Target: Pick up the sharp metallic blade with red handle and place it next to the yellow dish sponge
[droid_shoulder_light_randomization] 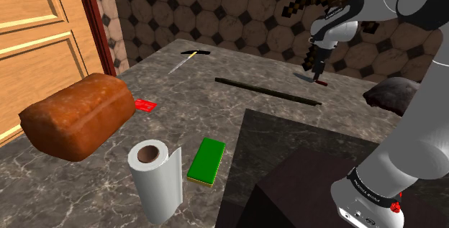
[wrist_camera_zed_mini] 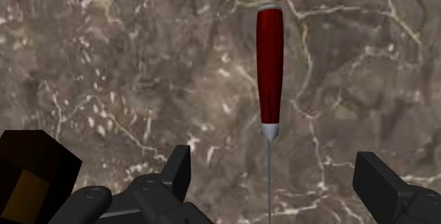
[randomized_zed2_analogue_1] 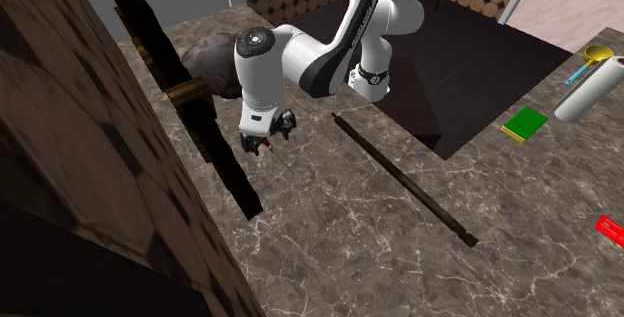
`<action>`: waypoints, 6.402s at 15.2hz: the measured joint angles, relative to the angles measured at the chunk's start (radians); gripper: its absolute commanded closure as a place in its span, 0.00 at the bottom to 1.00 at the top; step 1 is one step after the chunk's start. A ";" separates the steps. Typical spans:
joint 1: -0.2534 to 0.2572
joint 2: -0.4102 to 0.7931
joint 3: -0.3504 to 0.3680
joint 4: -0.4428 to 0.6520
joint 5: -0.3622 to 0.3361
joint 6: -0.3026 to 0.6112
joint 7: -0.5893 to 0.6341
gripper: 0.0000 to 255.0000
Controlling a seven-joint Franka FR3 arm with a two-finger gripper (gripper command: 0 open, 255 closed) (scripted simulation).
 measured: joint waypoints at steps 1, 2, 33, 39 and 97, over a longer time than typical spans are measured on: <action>-0.002 0.005 0.001 -0.008 0.004 0.012 -0.003 0.00; -0.006 0.017 0.004 -0.009 0.013 0.022 -0.010 0.00; 0.011 -0.053 -0.014 0.034 -0.039 -0.076 0.016 1.00; 0.020 -0.094 -0.019 0.077 -0.068 -0.151 0.033 1.00; 0.624 -0.096 0.713 0.169 -0.069 -0.277 1.365 1.00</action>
